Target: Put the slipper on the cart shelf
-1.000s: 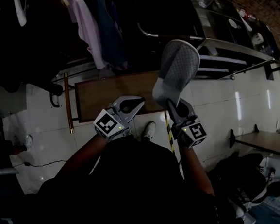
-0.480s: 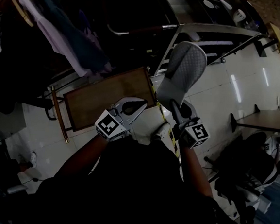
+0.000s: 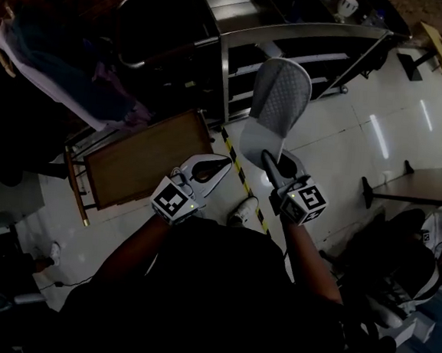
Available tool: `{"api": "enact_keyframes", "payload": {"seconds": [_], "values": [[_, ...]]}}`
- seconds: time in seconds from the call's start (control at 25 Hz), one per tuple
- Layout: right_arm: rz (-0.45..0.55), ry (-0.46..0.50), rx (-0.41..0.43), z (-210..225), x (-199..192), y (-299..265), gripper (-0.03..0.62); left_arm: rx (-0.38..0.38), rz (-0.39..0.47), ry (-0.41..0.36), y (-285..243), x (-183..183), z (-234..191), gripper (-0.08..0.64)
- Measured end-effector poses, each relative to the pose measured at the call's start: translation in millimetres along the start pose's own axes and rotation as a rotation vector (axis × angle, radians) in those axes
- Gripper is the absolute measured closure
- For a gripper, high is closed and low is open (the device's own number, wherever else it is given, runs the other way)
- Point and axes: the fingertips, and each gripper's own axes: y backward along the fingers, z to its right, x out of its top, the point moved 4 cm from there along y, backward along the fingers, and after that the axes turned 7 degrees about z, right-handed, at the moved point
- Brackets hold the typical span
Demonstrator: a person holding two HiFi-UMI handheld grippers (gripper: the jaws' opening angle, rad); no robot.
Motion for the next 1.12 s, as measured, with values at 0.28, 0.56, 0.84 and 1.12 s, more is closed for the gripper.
{"api": "enact_keyframes", "payload": {"seconds": [0.28,0.56,0.84,1.12], "values": [[-0.007,-0.026,0.008,59,7,33,0.525,0.020,-0.015,0.003,-56,0,29,0.558],[-0.028,-0.068,0.024,81,-4,21,0.525,0.028,-0.052,0.037,-76,3,24,0.558],[-0.113,-0.103,0.063,96,-16,-7,0.525,0.024,-0.020,0.023,-100,1,-12,0.558],[-0.215,-0.232,0.124,107,-40,-48,0.525,0.004,0.018,0.026,-103,0,-53,0.558]]}}
